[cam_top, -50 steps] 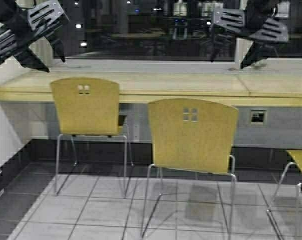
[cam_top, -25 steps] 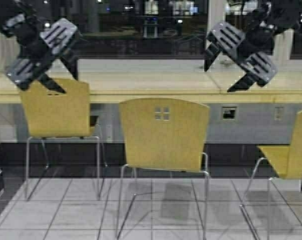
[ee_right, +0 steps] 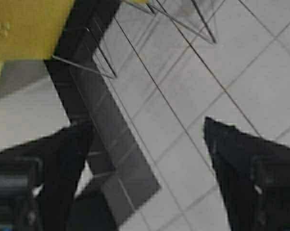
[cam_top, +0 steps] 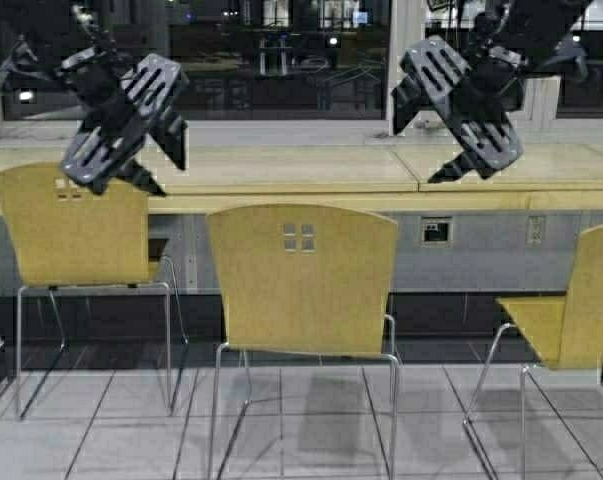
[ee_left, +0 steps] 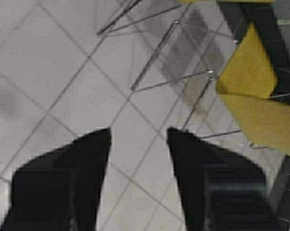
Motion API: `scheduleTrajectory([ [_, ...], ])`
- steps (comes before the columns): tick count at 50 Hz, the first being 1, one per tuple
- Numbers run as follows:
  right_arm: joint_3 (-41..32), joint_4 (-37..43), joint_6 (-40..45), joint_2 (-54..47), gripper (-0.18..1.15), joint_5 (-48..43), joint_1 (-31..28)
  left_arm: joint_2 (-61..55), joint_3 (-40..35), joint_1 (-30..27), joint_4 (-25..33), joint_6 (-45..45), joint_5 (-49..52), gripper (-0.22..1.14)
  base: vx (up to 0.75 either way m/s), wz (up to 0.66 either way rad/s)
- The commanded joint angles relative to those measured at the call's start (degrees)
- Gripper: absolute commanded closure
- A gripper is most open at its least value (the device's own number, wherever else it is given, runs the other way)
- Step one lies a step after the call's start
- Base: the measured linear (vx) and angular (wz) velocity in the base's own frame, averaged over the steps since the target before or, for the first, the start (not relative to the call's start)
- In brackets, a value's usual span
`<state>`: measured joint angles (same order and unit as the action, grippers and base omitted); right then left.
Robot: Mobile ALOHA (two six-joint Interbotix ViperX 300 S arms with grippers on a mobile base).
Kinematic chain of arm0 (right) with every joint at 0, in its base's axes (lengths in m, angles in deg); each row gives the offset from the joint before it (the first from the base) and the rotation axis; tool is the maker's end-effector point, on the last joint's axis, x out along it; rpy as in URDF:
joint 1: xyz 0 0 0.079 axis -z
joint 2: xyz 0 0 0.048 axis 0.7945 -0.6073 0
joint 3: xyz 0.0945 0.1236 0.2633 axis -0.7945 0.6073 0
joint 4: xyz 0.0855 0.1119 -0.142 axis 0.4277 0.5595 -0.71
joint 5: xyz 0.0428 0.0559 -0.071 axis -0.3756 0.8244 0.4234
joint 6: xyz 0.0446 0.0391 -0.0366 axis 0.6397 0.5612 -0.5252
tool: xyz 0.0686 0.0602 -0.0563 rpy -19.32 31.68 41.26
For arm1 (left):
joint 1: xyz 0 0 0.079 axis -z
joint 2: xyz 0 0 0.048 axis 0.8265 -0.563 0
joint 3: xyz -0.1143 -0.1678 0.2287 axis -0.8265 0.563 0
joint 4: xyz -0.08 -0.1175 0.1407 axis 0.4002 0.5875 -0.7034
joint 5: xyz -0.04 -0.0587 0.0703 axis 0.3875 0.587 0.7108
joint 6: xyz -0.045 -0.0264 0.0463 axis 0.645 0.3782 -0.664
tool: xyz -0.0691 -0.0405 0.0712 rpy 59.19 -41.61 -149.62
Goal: Push the chairs under the table
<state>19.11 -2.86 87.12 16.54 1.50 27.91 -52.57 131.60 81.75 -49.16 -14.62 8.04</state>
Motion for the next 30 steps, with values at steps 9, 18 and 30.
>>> scheduleTrajectory([
  [9, -5.0, 3.1, 0.5, -2.0, -0.03, 2.2, -0.7, -2.2, -3.4, -0.1, 2.1, 3.1, -0.9, 0.13, 0.25, 0.03],
  [18, -5.2, 7.1, 0.4, -5.5, -0.03, 2.4, -1.4, -4.4, -4.1, 0.2, 3.7, 3.9, -0.8, 0.13, 0.29, 0.04],
  [30, -6.2, 9.1, 0.2, -9.3, -0.03, 2.5, -2.9, -6.9, -4.1, 0.3, 8.4, 4.0, -1.5, 0.13, 0.29, 0.01],
])
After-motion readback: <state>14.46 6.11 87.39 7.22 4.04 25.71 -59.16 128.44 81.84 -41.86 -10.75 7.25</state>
